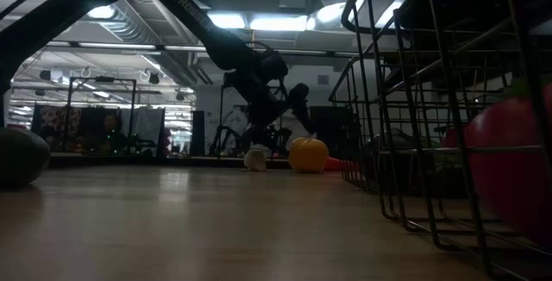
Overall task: Sort produce into baskets
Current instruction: Put the yellow bell pepper into the top wire basket
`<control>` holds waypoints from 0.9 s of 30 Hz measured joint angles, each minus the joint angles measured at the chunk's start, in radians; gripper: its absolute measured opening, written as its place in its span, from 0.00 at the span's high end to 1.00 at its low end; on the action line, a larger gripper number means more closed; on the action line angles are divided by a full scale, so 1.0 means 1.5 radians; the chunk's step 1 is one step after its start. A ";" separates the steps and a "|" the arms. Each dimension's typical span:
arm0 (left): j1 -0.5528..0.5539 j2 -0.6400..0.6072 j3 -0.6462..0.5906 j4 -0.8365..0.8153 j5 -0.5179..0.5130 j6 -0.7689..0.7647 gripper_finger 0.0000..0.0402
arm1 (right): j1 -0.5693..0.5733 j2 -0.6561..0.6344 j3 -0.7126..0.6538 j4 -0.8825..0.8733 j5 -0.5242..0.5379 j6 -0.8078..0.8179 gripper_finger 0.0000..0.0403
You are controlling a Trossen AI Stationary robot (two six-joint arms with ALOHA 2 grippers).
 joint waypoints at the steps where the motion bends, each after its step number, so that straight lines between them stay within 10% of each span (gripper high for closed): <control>1: 0.000 0.000 0.000 0.000 0.000 0.026 0.02 | 0.000 0.000 0.000 0.000 0.000 0.000 1.00; 27: -0.002 -0.005 0.000 0.028 0.003 0.172 0.02 | 0.000 0.000 0.000 0.000 0.000 0.015 1.00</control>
